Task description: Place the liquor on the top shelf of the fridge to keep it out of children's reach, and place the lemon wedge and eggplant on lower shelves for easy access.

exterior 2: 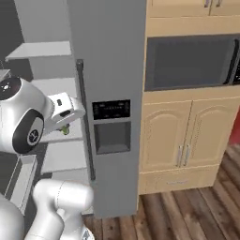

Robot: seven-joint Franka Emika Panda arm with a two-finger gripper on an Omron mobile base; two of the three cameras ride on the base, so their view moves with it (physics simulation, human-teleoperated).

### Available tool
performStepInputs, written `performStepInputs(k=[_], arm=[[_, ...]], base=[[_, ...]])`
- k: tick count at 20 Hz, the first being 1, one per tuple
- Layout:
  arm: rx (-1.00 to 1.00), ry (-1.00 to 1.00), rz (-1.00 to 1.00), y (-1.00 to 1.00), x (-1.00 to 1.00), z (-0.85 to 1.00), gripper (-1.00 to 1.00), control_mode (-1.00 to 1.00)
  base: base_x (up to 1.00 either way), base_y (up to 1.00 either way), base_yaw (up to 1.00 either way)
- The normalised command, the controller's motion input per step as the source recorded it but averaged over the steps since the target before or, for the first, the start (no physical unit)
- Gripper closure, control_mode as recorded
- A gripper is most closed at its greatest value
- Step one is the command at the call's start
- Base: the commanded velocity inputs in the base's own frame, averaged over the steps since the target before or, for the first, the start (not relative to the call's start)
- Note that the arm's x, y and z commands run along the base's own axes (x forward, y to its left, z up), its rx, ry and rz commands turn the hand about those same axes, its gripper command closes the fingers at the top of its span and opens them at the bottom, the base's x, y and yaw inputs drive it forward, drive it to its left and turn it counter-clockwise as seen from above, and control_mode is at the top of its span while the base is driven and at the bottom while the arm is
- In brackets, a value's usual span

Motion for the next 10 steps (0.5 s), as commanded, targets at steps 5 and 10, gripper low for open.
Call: performStepInputs(k=[5,10], arm=[[0.0,0.0,0.0,0.0,0.0,0.0,1.0,1.0],[0.0,0.0,0.0,0.0,0.0,0.0,1.0,1.0]], base=[[0.26,0.02,0.74],[0.29,0.09,0.58]])
